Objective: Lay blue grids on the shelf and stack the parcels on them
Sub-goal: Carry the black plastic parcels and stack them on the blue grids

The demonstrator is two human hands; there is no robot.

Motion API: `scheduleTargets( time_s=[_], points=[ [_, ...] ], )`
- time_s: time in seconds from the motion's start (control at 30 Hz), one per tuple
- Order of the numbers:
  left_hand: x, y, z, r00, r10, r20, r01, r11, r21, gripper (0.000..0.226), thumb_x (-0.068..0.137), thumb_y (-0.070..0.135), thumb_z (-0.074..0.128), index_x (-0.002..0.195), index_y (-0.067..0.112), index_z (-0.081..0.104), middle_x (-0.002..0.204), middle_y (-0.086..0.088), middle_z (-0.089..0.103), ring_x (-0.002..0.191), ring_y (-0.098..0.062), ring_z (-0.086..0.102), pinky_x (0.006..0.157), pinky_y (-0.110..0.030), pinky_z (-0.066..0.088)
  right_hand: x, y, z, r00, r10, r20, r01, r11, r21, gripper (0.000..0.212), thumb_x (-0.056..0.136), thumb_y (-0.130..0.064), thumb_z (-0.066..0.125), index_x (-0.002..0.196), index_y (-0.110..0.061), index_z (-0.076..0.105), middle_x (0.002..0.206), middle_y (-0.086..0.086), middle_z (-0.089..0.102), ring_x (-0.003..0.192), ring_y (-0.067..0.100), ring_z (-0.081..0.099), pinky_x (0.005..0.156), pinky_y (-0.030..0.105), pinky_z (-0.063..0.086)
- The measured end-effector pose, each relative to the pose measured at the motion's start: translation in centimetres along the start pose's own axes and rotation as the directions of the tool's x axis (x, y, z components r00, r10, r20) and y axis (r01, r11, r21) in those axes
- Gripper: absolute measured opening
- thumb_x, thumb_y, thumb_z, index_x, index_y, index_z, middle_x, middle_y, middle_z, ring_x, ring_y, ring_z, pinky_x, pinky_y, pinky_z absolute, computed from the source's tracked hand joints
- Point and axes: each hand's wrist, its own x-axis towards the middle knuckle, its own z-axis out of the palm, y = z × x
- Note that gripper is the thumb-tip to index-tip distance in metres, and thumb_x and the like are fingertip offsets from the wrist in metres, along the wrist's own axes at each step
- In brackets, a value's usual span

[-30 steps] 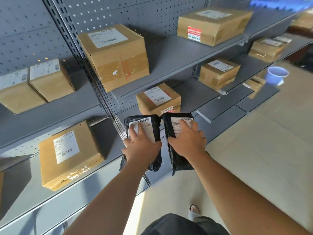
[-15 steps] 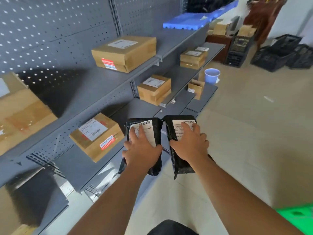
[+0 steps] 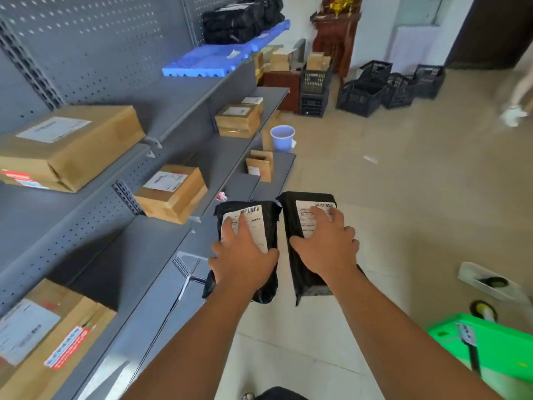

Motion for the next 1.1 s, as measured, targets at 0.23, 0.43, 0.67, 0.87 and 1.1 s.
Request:
scheduleTargets(
  time_s=[0.23,0.43,0.67,0.87,1.1],
  points=[
    [9.3,5.5,1.5,0.991,0.13,0.045,-0.129,0.991,-0.025,0.097,0.087,0.071,0.056,0.158,0.034,0.001,0.167,0.001,0.002,0.142,-0.037,0.032,0.113,-0.058,0.034,8.0,0.9,-1.3,0.989,0.125,-0.078,-0.125,0.992,0.006,0.079,0.082,-0.058,0.063,0.15,-0.036,0.031,0.161,0.002,0.021,0.134,0.039,0.036,0.11,0.052,0.031],
    [17.6,10.1,0.8,0.96,0.263,0.098,-0.258,0.964,-0.061,0.099,0.086,0.066,0.06,0.16,0.032,0.003,0.167,0.003,-0.002,0.14,-0.038,0.03,0.112,-0.058,0.033,15.3,-0.3,-2.7,0.96,0.246,-0.136,-0.249,0.968,-0.007,0.079,0.08,-0.056,0.063,0.15,-0.036,0.031,0.162,0.001,0.02,0.133,0.038,0.037,0.11,0.051,0.03],
    [26.1,15.1,0.4,0.904,0.407,0.132,-0.401,0.913,-0.074,0.099,0.087,0.066,0.06,0.16,0.032,0.003,0.167,0.005,-0.005,0.145,-0.038,0.024,0.113,-0.057,0.031,22.7,-1.3,-4.1,0.915,0.34,-0.216,-0.346,0.938,0.01,0.08,0.077,-0.054,0.061,0.149,-0.037,0.032,0.161,0.001,0.022,0.132,0.037,0.037,0.108,0.052,0.031],
    [31.3,20.1,2.3,0.871,0.463,0.167,-0.463,0.885,-0.043,0.099,0.086,0.067,0.059,0.16,0.031,0.004,0.168,0.004,-0.005,0.145,-0.039,0.024,0.112,-0.057,0.031,29.0,0.3,-5.7,0.888,0.387,-0.246,-0.396,0.918,0.014,0.08,0.077,-0.055,0.062,0.149,-0.037,0.032,0.161,0.001,0.023,0.133,0.038,0.037,0.108,0.053,0.032],
    [37.9,28.8,4.3,0.868,0.48,0.129,-0.48,0.877,-0.031,0.1,0.083,0.066,0.059,0.161,0.031,0.005,0.167,0.006,-0.004,0.143,-0.04,0.025,0.11,-0.057,0.032,38.6,4.0,-8.8,0.891,0.381,-0.248,-0.382,0.923,0.048,0.081,0.076,-0.055,0.061,0.149,-0.037,0.031,0.161,0.001,0.023,0.133,0.038,0.037,0.108,0.054,0.032]
  ],
)
